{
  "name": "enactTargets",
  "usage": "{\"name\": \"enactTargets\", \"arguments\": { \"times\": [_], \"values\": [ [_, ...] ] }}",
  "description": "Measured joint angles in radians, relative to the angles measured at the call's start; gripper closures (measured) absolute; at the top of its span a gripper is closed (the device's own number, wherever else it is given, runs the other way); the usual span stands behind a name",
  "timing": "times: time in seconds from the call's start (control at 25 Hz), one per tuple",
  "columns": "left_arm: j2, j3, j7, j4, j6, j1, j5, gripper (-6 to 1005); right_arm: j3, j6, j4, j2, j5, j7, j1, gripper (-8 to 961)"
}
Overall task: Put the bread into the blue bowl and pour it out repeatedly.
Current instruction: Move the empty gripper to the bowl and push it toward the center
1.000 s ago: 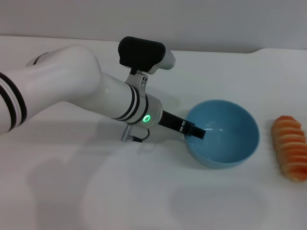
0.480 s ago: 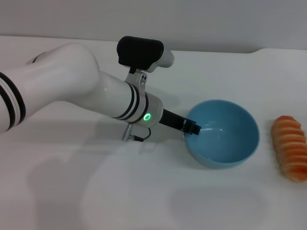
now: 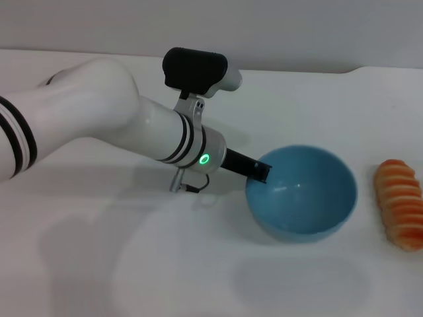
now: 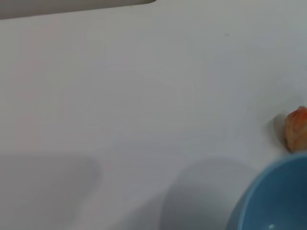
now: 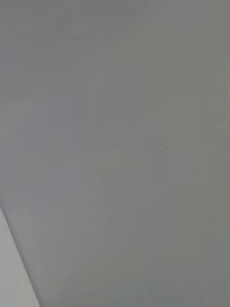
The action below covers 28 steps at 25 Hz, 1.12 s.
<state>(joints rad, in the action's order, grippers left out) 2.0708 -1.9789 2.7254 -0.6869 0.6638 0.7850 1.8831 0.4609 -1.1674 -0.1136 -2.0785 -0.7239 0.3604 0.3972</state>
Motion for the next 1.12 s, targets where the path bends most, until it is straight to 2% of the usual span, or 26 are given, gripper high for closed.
{"name": "enactTargets", "arguments": {
  "times": [0.24,0.48,0.76,0.92,1.08,1.12],
  "values": [
    [-0.013,0.017,0.000,0.014,0.001,0.036,0.022,996,0.003,0.014,-0.003,0.000,0.000,0.000,0.000,158],
    [-0.010,0.087,0.001,0.006,-0.027,0.076,0.210,997,0.007,0.077,-0.006,0.001,-0.003,0.007,0.014,158],
    [-0.009,0.097,0.014,0.013,-0.038,0.149,0.334,997,0.016,0.111,0.001,0.009,-0.092,0.084,0.039,158],
    [-0.009,0.098,0.048,0.048,-0.010,0.201,0.378,998,0.059,0.182,0.104,0.019,-0.289,0.336,0.061,158],
    [-0.013,0.121,0.090,0.103,0.022,0.242,0.400,998,0.125,0.283,0.338,0.012,-0.568,0.712,0.069,158],
    [-0.014,0.148,0.095,0.119,0.037,0.251,0.410,998,0.162,0.314,0.460,0.010,-0.715,0.932,0.068,158]
  ]
}}
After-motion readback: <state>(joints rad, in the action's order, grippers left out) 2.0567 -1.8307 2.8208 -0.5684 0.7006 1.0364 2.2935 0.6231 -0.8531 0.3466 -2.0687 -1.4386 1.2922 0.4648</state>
